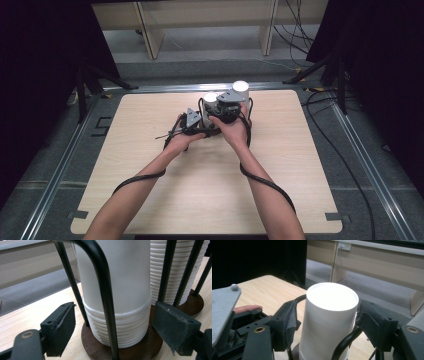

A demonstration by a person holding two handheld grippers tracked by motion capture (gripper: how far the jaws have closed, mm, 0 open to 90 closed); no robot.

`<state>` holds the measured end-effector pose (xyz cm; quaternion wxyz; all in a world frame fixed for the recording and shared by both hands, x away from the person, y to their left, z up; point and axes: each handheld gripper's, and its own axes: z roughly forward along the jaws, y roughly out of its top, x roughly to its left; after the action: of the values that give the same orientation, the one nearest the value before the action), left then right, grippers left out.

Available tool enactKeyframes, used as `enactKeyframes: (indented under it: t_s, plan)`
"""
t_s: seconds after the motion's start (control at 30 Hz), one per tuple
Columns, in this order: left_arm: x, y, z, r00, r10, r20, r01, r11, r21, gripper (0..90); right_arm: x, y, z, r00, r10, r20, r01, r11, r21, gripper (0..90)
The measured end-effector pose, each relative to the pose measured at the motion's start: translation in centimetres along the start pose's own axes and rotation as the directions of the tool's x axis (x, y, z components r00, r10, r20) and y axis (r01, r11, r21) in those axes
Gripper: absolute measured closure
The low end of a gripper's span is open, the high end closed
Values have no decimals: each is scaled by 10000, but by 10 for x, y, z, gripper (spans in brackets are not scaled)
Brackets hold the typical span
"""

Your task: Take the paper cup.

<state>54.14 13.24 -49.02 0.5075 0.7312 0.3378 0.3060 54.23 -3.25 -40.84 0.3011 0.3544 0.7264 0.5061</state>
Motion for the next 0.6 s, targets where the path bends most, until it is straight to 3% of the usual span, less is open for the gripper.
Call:
enactKeyframes:
  t_s: [0.3, 0.6]
  plan:
    - [0, -1, 5, 10000, -5, 62, 5, 10000, 61, 195, -1, 3, 9, 10000, 36, -60, -35, 9999, 137, 322]
    - [-1, 0, 8, 9998, -130, 127, 129, 9999, 114, 210, 1, 7, 17, 9998, -38, 195, 33, 9997, 247, 327]
